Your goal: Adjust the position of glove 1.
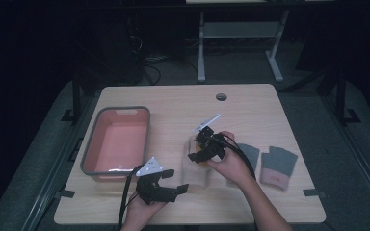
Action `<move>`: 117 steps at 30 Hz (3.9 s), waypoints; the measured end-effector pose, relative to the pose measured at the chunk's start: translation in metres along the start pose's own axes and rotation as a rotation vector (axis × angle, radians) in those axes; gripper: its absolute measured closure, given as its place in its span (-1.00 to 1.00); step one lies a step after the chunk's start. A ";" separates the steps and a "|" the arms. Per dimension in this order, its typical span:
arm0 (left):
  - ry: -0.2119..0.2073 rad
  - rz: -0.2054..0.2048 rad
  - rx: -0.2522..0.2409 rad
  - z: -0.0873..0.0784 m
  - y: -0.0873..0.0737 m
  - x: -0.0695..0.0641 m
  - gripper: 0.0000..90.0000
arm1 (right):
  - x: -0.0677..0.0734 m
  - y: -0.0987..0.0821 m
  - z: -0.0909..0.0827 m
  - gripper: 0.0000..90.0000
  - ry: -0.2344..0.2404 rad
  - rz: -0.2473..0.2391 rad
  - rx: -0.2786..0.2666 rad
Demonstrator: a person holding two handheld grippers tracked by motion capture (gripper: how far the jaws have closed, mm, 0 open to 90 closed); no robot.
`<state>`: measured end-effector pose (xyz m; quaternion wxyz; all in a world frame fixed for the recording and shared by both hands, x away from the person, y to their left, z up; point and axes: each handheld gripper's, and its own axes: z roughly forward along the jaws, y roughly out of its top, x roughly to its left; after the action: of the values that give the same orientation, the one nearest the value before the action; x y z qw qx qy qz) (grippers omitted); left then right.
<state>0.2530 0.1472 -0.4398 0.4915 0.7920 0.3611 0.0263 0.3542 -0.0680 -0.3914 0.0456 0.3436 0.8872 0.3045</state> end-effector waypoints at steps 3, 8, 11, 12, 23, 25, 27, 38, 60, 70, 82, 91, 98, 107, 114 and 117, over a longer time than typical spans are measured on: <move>0.013 -0.029 0.023 0.007 0.007 0.002 -0.54 | -0.006 -0.016 -0.009 -0.20 -0.001 0.088 -0.009; -0.002 -0.152 0.076 0.021 0.015 0.013 -0.54 | -0.010 -0.032 -0.011 -0.21 0.006 0.164 -0.018; -0.005 -0.231 0.106 0.028 0.017 0.021 -0.52 | -0.013 -0.044 -0.012 -0.21 0.037 0.249 -0.043; -0.004 -0.243 0.111 0.029 0.017 0.022 -0.52 | -0.015 -0.047 -0.011 -0.21 0.050 0.268 -0.060; -0.022 -0.348 0.163 0.039 0.016 0.034 -0.38 | -0.013 -0.071 0.005 -0.17 0.073 0.379 -0.071; -0.023 -0.351 0.165 0.040 0.016 0.034 -0.33 | -0.015 -0.075 0.008 -0.15 0.094 0.401 -0.076; -0.028 -0.351 0.175 0.042 0.015 0.033 -0.30 | -0.016 -0.077 0.011 -0.15 0.110 0.424 -0.075; -0.026 -0.348 0.193 0.048 0.013 0.038 -0.20 | -0.018 -0.087 0.019 -0.09 0.143 0.486 -0.105; -0.130 -0.343 0.192 0.054 0.010 0.048 0.19 | -0.014 -0.102 0.030 0.30 0.247 0.663 -0.196; -0.131 -0.345 0.189 0.056 0.009 0.046 0.27 | -0.011 -0.104 0.033 0.34 0.270 0.678 -0.210; -0.136 -0.350 0.182 0.057 0.008 0.046 0.41 | -0.011 -0.107 0.037 0.55 0.302 0.693 -0.232; -0.146 -0.347 0.176 0.056 0.009 0.046 0.46 | -0.010 -0.106 0.034 0.66 0.304 0.667 -0.244; -0.152 -0.349 0.168 0.054 0.009 0.045 0.48 | -0.009 -0.106 0.031 0.69 0.303 0.654 -0.245; -0.168 -0.358 0.154 0.052 0.010 0.045 0.49 | -0.007 -0.105 0.027 0.70 0.304 0.644 -0.253; -0.176 -0.360 0.145 0.050 0.011 0.044 0.49 | -0.006 -0.105 0.025 0.71 0.302 0.635 -0.257; -0.186 -0.361 0.142 0.050 0.011 0.045 0.49 | -0.006 -0.104 0.023 0.71 0.305 0.636 -0.261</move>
<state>0.3119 0.1333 -0.4704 0.4624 0.7461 0.4514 -0.1608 0.3045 -0.1205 -0.4700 -0.1406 0.5440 0.6864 0.4617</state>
